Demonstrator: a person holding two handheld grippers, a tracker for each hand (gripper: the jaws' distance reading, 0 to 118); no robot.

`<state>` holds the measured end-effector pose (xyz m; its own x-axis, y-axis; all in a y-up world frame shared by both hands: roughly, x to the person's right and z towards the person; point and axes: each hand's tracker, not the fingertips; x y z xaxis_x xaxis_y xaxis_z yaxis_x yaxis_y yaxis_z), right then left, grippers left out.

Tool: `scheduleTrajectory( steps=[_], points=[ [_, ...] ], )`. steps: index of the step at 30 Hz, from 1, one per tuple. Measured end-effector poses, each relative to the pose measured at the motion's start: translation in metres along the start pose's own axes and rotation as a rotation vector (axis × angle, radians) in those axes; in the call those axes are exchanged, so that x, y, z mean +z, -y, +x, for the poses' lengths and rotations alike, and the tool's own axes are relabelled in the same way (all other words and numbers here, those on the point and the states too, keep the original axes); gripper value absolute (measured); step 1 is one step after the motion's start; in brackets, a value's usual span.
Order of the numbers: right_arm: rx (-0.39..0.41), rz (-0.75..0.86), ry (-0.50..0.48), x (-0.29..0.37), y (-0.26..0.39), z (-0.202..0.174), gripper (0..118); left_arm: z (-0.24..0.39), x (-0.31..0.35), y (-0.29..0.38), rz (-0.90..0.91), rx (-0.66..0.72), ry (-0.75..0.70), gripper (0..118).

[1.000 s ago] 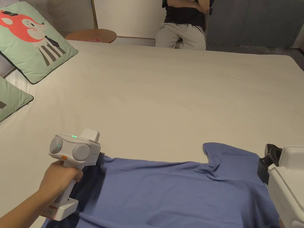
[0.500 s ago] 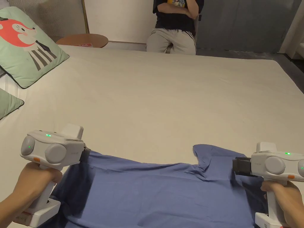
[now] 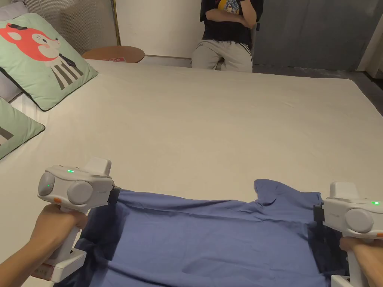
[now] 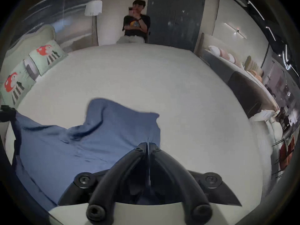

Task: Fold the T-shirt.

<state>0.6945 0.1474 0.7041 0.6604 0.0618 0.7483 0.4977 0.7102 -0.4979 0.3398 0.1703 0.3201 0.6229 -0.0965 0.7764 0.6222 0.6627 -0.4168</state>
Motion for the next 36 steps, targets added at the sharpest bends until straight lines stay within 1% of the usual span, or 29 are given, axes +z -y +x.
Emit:
scheduleTrajectory(
  steps=[5,8,12,14,17,21,25,26,28,30,32,34,36],
  points=[
    [-0.053,0.147,-0.055,0.076,0.003,0.008,1,-0.007,0.028,0.013,0.038,0.042,-0.014,2],
    [-0.077,0.208,-0.085,0.12,0.017,0.013,1,-0.015,0.048,0.027,0.052,0.078,-0.008,3],
    [-0.132,0.237,-0.129,0.165,0.048,0.02,1,-0.026,0.075,0.053,0.065,0.114,0.009,3],
    [-0.139,0.243,-0.142,0.185,0.068,0.018,1,-0.03,0.088,0.069,0.067,0.129,0.026,3],
    [-0.174,0.235,-0.169,0.206,0.101,0.017,1,-0.034,0.103,0.097,0.06,0.146,0.042,3],
    [-0.203,0.191,-0.163,0.21,0.146,0.02,1,-0.032,0.108,0.137,0.022,0.144,0.044,3],
    [-0.21,0.103,-0.1,0.201,0.188,0.018,1,-0.027,0.104,0.174,-0.023,0.149,0.034,3],
    [-0.227,0.084,-0.093,0.194,0.197,0.019,1,-0.026,0.102,0.181,-0.037,0.153,0.036,3],
    [-0.213,0.039,-0.062,0.183,0.211,0.018,1,-0.023,0.096,0.193,-0.067,0.16,0.03,2],
    [-0.213,0.005,-0.041,0.174,0.221,0.017,1,-0.021,0.092,0.201,-0.084,0.156,0.021,2],
    [-0.241,-0.014,-0.046,0.168,0.226,0.017,1,-0.018,0.089,0.206,-0.094,0.157,0.011,2],
    [-0.236,-0.029,-0.023,0.164,0.229,0.016,1,-0.016,0.087,0.207,-0.094,0.158,0.003,3],
    [-0.231,-0.038,-0.028,0.169,0.224,0.013,2,-0.015,0.089,0.201,-0.098,0.167,-0.009,4]
  ],
)
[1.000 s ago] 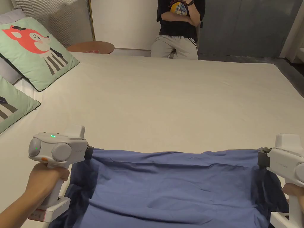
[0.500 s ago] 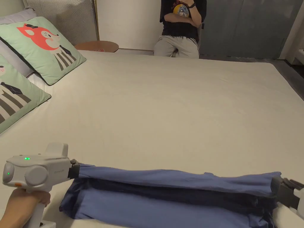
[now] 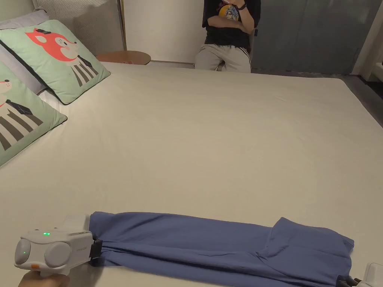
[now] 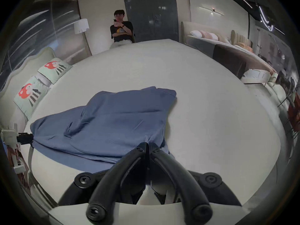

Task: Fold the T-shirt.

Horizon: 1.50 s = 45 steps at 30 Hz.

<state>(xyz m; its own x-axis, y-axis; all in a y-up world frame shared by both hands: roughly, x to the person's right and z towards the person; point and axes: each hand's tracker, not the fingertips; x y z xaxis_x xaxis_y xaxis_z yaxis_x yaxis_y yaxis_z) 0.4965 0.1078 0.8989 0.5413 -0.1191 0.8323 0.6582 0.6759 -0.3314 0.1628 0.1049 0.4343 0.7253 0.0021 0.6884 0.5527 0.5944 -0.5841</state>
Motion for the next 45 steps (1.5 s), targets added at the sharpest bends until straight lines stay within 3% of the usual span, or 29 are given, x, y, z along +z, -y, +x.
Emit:
scheduleTrajectory(
  steps=[2,3,4,5,6,7,8,9,18,22,24,25,27,28,30,31,32,38,45],
  points=[
    [-0.004,0.023,-0.003,0.013,-0.006,-0.005,3,0.0,0.008,-0.006,0.005,0.036,0.011,10],
    [-0.015,0.046,-0.013,0.021,-0.012,-0.009,8,0.0,0.011,-0.011,0.012,0.075,0.021,22],
    [-0.015,0.071,-0.029,0.028,-0.019,-0.013,25,-0.001,0.016,-0.016,0.025,0.106,0.042,48],
    [-0.01,0.1,-0.033,0.034,-0.027,-0.018,63,0.0,0.021,-0.022,0.044,0.127,0.06,86],
    [0.004,0.134,-0.042,0.043,-0.036,-0.025,87,0.003,0.027,-0.029,0.066,0.15,0.073,108],
    [0.019,0.172,-0.054,0.05,-0.044,-0.031,102,0.009,0.04,-0.033,0.11,0.157,0.108,110],
    [0.033,0.233,-0.059,0.06,-0.054,-0.04,107,0.014,0.051,-0.041,0.184,0.145,0.081,108],
    [0.046,0.286,-0.06,0.067,-0.062,-0.047,107,0.018,0.061,-0.05,0.223,0.142,0.129,109],
    [0.161,0.65,-0.026,0.113,-0.104,-0.116,107,0.081,0.142,-0.085,0.752,-0.001,0.038,109],
    [0.168,0.731,-0.001,0.12,-0.106,-0.132,102,0.098,0.154,-0.084,0.874,-0.05,0.021,107],
    [0.177,0.753,0.008,0.123,-0.105,-0.137,85,0.102,0.153,-0.084,0.874,-0.055,0.021,103],
    [0.183,0.769,0.017,0.123,-0.104,-0.14,73,0.104,0.152,-0.085,0.874,-0.059,0.025,89],
    [0.201,0.792,0.038,0.123,-0.103,-0.144,44,0.106,0.151,-0.083,0.894,-0.058,0.049,25],
    [0.206,0.793,0.04,0.123,-0.104,-0.145,29,0.109,0.151,-0.083,0.893,-0.064,0.046,2],
    [0.215,0.803,0.045,0.122,-0.103,-0.147,14,0.112,0.148,-0.084,0.889,-0.082,0.033,0],
    [0.22,0.811,0.054,0.121,-0.104,-0.148,14,0.111,0.147,-0.083,0.895,-0.087,0.036,0],
    [0.219,0.828,0.07,0.121,-0.102,-0.148,0,0.111,0.147,-0.082,0.902,-0.082,0.049,0],
    [0.221,0.805,0.04,0.119,-0.105,-0.152,0,0.102,0.141,-0.086,0.878,-0.041,0.099,0],
    [0.234,0.781,0.018,0.111,-0.107,-0.159,0,0.029,0.104,-0.098,0.544,0.158,0.38,0]
  ],
)
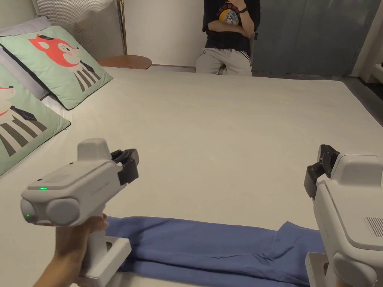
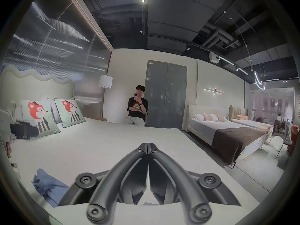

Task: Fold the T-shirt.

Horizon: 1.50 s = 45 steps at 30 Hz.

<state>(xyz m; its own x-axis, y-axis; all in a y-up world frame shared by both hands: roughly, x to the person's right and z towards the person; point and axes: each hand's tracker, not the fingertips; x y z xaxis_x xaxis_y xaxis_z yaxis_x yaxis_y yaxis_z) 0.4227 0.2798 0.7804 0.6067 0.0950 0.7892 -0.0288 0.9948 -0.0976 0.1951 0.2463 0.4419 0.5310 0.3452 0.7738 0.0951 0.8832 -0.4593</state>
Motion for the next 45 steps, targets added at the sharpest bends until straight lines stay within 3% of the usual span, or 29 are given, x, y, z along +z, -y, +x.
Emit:
scheduleTrajectory(
  steps=[5,11,16,19,20,21,27,33,35,36,37,38,41,45],
  points=[
    [0.023,-0.019,-0.017,-0.009,0.003,-0.009,0,-0.071,0.0,0.005,-0.215,0.176,0.12,0],
    [0.044,-0.035,-0.022,-0.017,0.007,-0.015,0,-0.139,0.0,0.03,-0.49,0.296,0.141,0],
    [0.065,-0.053,-0.019,-0.024,0.011,-0.02,0,-0.174,-0.001,0.052,-0.573,0.422,0.205,7],
    [0.072,-0.064,-0.014,-0.027,0.013,-0.022,0,-0.185,-0.006,0.062,-0.599,0.464,0.228,75],
    [0.071,-0.069,-0.014,-0.028,0.014,-0.022,0,-0.185,-0.008,0.065,-0.6,0.469,0.22,93],
    [0.07,-0.073,-0.014,-0.029,0.016,-0.023,0,-0.187,-0.01,0.067,-0.598,0.467,0.223,95],
    [0.087,-0.091,-0.007,-0.034,0.02,-0.023,0,-0.195,-0.027,0.08,-0.611,0.479,0.192,94],
    [0.089,-0.104,0.008,-0.037,0.024,-0.017,0,-0.189,-0.041,0.089,-0.609,0.515,0.209,77],
    [0.095,-0.11,0.014,-0.038,0.025,-0.015,0,-0.181,-0.047,0.089,-0.617,0.515,0.217,68],
    [0.094,-0.113,0.015,-0.038,0.025,-0.014,0,-0.181,-0.05,0.091,-0.626,0.494,0.214,58],
    [0.093,-0.114,0.016,-0.038,0.027,-0.012,0,-0.177,-0.052,0.092,-0.628,0.472,0.225,41],
    [0.091,-0.116,0.019,-0.038,0.027,-0.011,0,-0.173,-0.053,0.092,-0.639,0.465,0.228,16],
    [0.082,-0.122,0.022,-0.037,0.028,-0.008,0,-0.163,-0.055,0.094,-0.653,0.365,0.162,8],
    [0.086,-0.118,0.022,-0.035,0.027,-0.004,0,-0.162,-0.045,0.08,-0.639,0.378,0.154,7]
  ],
)
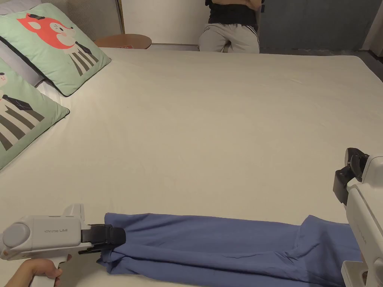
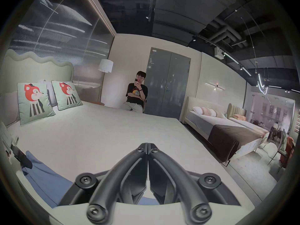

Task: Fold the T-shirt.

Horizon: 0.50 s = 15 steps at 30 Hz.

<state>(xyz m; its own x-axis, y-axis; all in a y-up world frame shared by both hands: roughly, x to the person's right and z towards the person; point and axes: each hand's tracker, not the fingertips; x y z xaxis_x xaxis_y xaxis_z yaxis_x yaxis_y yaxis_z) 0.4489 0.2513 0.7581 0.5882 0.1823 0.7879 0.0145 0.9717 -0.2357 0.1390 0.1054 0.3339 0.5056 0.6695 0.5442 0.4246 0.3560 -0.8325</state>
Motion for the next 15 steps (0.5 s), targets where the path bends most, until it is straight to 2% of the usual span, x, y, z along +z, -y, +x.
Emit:
scheduleTrajectory(
  steps=[4,10,15],
  points=[
    [-0.012,0.01,0.0,0.001,-0.004,0.003,0,0.004,0.029,-0.006,0.022,-0.054,-0.008,6],
    [-0.024,0.025,-0.015,0.005,-0.006,0.004,0,-0.007,0.081,-0.017,0.099,-0.04,-0.139,6],
    [-0.029,0.027,-0.026,0.009,-0.006,0.005,0,0.017,0.074,-0.018,0.082,-0.063,-0.2,6]
  ],
)
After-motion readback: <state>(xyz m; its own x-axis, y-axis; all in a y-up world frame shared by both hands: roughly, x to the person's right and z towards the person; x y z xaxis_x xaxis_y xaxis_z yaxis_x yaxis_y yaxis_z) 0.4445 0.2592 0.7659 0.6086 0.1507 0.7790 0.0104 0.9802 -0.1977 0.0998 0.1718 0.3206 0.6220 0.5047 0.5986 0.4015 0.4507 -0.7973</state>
